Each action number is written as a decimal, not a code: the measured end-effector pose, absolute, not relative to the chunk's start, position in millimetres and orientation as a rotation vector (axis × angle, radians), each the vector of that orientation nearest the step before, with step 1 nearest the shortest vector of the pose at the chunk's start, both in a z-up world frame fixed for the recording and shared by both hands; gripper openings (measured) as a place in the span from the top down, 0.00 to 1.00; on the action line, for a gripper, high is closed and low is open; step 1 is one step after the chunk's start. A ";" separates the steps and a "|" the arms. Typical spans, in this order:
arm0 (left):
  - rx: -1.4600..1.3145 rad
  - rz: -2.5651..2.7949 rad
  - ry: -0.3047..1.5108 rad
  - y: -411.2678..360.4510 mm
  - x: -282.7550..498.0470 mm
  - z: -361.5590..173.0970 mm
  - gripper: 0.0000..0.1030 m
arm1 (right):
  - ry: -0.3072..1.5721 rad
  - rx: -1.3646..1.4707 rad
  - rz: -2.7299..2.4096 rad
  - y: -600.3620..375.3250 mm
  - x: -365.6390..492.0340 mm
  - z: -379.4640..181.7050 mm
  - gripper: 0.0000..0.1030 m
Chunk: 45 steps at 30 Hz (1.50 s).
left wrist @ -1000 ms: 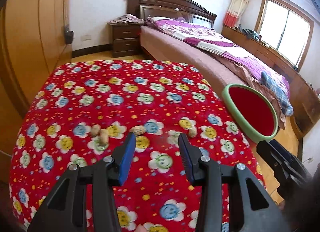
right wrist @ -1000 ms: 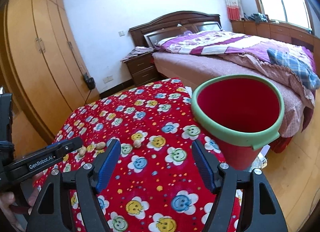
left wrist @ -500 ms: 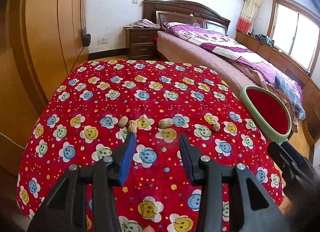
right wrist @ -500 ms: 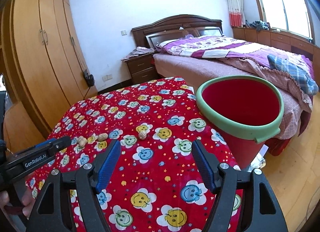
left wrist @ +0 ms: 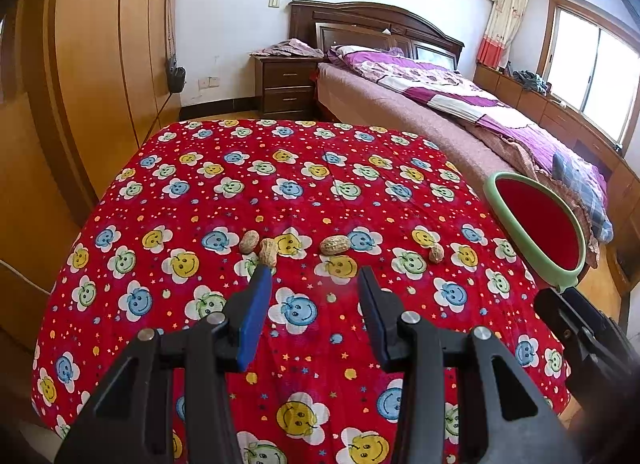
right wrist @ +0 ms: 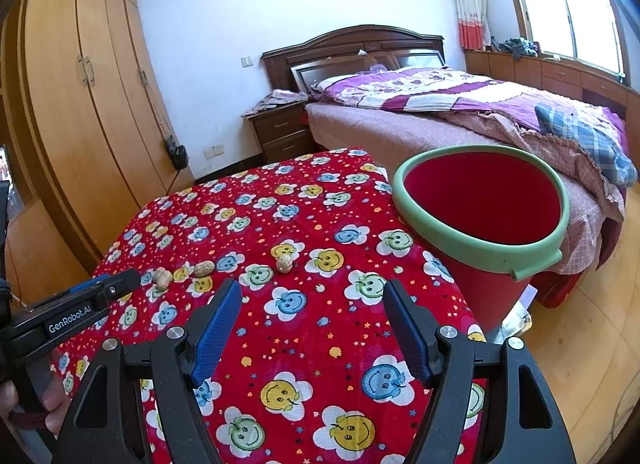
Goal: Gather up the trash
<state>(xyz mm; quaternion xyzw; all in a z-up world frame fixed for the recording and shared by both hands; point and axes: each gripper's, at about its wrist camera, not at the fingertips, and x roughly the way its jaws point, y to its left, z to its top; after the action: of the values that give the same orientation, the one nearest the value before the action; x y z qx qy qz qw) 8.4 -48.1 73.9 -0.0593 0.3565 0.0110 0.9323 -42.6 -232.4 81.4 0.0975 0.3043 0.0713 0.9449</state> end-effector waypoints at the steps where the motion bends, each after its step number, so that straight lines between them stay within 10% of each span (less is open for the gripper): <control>1: -0.121 0.022 0.730 -48.0 8.4 73.9 0.57 | 0.622 0.200 0.145 -232.6 -42.3 81.0 0.28; 45: -0.125 0.022 0.730 -47.0 8.1 73.5 0.57 | 0.634 0.208 0.149 -233.7 -41.8 78.0 0.28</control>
<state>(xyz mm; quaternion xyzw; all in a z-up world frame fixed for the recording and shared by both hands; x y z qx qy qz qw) 8.1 -47.0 73.5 -0.0609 0.3565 0.0108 0.9322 -41.8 -233.7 78.0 0.1019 0.3108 0.0732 0.9422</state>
